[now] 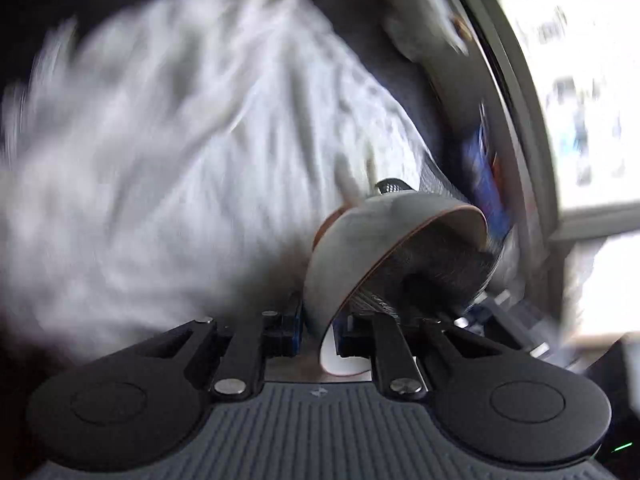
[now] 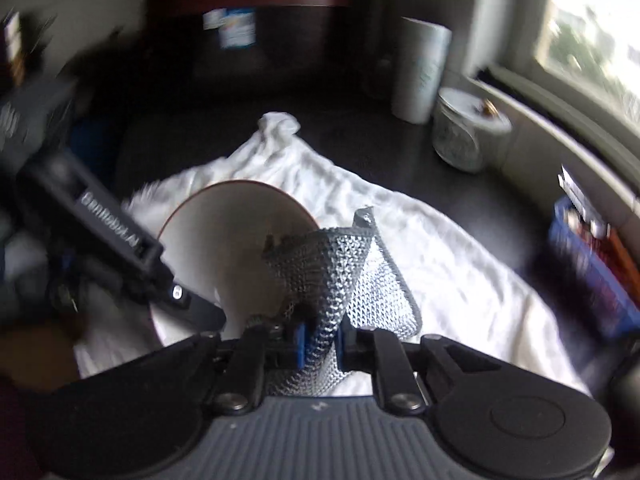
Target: Clean bowl
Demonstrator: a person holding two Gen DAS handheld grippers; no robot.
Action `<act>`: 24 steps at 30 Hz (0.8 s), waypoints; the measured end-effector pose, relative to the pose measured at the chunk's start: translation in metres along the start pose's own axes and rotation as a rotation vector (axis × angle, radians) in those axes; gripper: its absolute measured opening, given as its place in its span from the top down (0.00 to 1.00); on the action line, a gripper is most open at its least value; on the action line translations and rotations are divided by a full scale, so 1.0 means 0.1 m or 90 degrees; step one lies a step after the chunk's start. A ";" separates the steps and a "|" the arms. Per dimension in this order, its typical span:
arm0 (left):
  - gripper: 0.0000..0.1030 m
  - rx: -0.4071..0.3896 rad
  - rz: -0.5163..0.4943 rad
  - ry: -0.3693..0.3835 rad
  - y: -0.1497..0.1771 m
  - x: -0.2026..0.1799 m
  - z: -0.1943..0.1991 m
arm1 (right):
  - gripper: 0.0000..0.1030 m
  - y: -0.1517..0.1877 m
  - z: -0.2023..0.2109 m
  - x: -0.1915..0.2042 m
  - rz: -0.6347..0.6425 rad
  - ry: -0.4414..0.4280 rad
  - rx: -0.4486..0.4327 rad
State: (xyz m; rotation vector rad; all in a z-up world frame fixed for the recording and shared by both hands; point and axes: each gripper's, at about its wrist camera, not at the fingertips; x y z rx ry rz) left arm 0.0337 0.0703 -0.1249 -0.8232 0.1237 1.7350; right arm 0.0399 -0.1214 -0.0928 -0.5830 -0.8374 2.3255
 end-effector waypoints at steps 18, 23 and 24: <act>0.89 -0.056 -0.113 -0.069 -0.08 -0.18 0.26 | 0.86 -0.07 -0.08 -0.03 -0.025 -0.011 0.029; 0.86 -0.078 0.091 0.011 -0.01 0.25 0.26 | 0.83 0.03 -0.14 -0.12 -0.201 -0.082 0.049; 0.86 -0.076 0.134 0.027 0.01 0.33 0.25 | 0.83 0.06 -0.15 -0.15 -0.235 -0.098 0.053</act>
Point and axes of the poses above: each gripper's, at about its wrist camera, not at the fingertips, and z roughly against the way its jaws point, x to its left, y to its underside, and after that the axes turned 4 degrees about y, right-handed
